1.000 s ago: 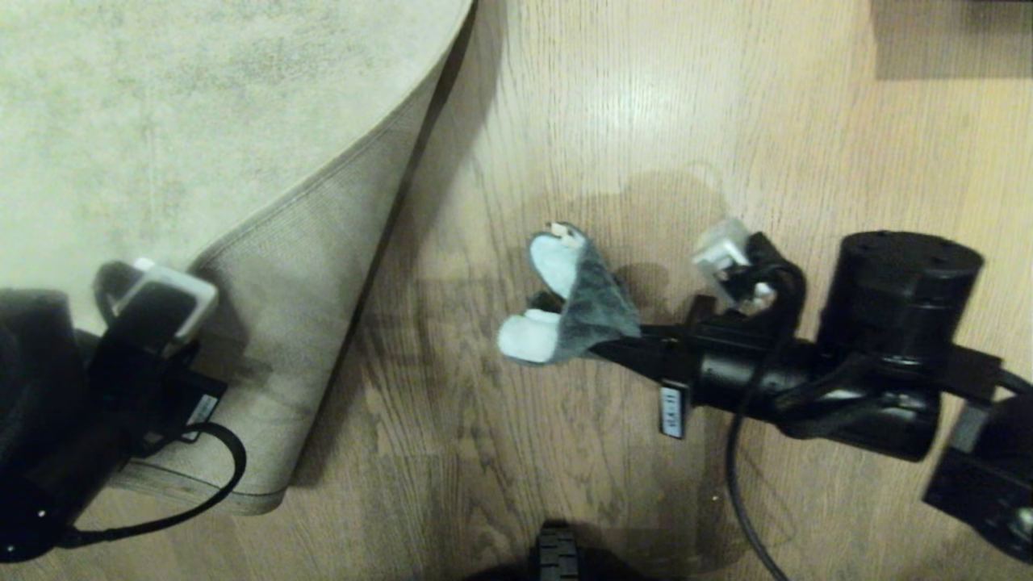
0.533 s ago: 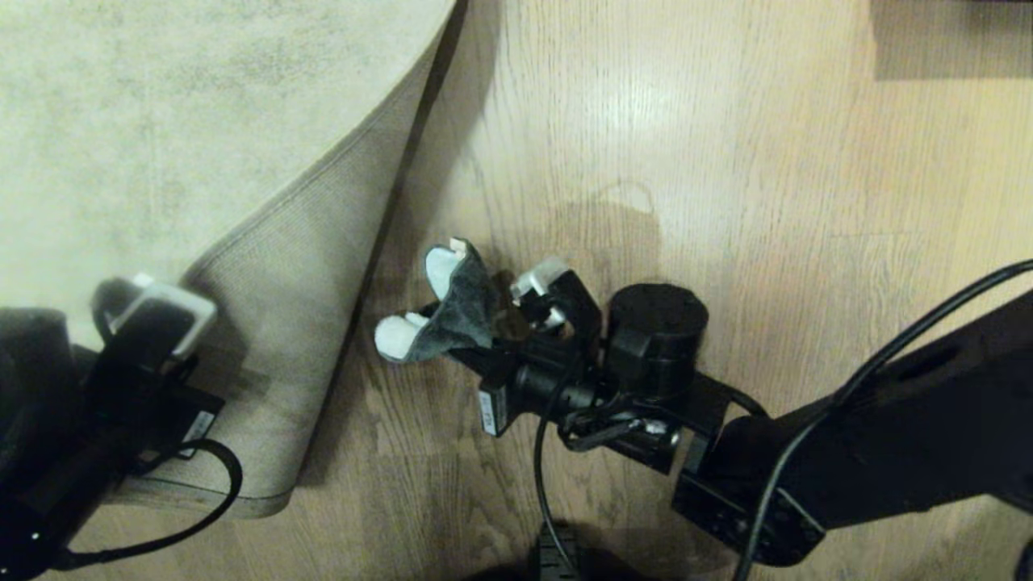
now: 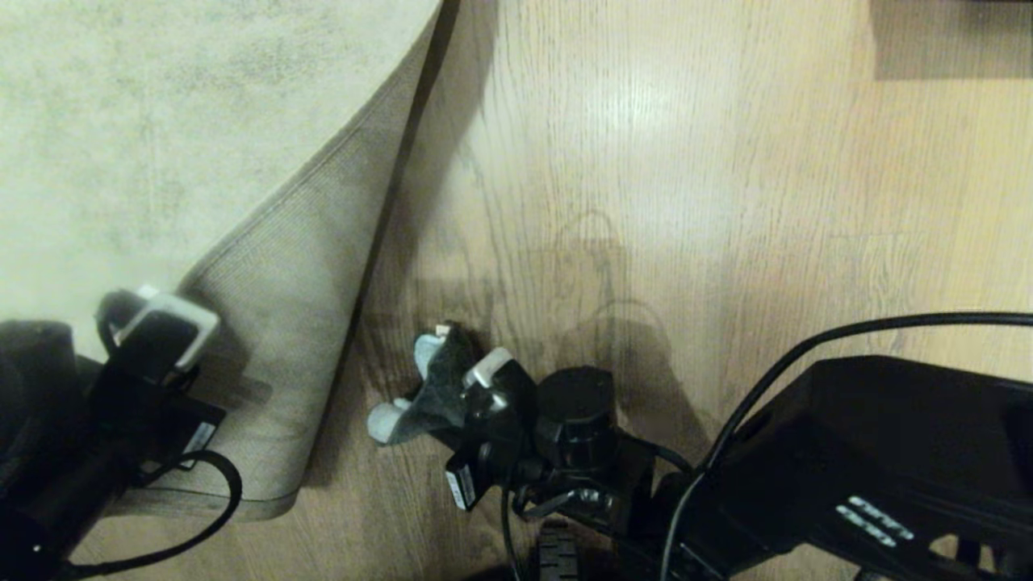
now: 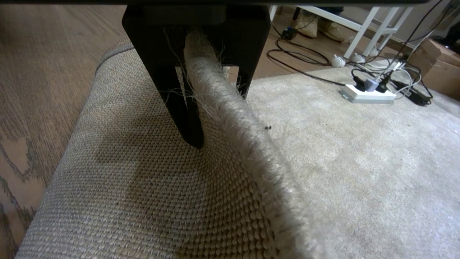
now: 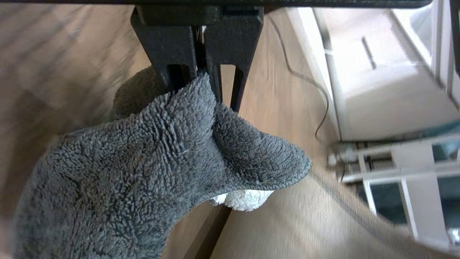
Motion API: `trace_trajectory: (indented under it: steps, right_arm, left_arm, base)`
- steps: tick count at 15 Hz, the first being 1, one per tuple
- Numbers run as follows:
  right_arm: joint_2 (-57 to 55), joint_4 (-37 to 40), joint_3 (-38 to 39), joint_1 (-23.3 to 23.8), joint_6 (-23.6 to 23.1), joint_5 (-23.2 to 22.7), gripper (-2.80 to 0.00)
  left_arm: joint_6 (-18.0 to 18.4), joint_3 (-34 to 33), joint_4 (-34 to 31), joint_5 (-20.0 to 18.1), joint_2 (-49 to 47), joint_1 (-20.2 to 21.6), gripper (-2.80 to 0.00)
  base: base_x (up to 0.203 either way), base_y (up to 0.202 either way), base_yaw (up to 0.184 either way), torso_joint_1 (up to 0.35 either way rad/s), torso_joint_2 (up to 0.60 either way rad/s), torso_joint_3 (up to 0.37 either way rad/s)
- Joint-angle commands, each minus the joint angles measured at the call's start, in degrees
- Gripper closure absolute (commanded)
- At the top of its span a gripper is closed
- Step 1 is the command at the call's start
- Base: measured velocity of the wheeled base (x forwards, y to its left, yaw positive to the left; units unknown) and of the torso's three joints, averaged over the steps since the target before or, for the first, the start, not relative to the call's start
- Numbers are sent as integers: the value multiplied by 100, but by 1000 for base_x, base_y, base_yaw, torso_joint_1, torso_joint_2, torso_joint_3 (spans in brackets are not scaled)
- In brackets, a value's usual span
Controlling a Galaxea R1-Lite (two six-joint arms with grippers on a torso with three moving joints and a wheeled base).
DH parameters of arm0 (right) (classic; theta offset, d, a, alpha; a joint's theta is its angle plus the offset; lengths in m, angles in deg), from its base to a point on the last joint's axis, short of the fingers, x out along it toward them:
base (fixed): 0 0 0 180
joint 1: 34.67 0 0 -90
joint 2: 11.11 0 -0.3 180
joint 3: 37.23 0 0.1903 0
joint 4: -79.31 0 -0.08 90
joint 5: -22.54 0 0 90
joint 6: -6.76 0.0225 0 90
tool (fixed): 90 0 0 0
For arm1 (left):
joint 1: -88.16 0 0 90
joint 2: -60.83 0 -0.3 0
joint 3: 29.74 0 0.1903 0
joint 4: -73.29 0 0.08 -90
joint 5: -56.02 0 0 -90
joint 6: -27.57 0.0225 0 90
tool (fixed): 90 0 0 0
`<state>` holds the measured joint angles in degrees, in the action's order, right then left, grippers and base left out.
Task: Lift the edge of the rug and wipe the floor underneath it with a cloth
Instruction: Wipe the floor under the carpet with a rag
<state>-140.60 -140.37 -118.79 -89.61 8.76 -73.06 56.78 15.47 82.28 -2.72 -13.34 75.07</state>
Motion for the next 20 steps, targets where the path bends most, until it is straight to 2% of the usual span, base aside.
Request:
trace_trajectory:
  steps: [1, 5, 11, 15, 20]
  right_arm:
    - [-351, -32, -4, -21, -4, 6, 0]
    - [-698, -226, -190, 308, 12, 341, 0]
    - [-518, -293, -227, 1314, -21, 419, 0]
    - [-173, -238, -393, 1451, 15, 433, 0]
    - [-105, 240, -1518, 1423, 336, 954, 0]
  left_arm:
    - [13, -71, 25, 21, -10, 1, 0]
    - [15, -108, 25, 21, -19, 5, 0]
    - [15, -112, -1, 16, -45, 0, 0]
    - [15, -154, 25, 21, -72, 0, 0]
    - [23, -163, 19, 21, -72, 0, 0]
  base:
    - [0, 0, 0, 0, 0, 0]
    - [0, 0, 0, 0, 0, 0]
    - [0, 0, 0, 0, 0, 0]
    - [0, 0, 0, 0, 0, 0]
    - [0, 0, 0, 0, 0, 0]
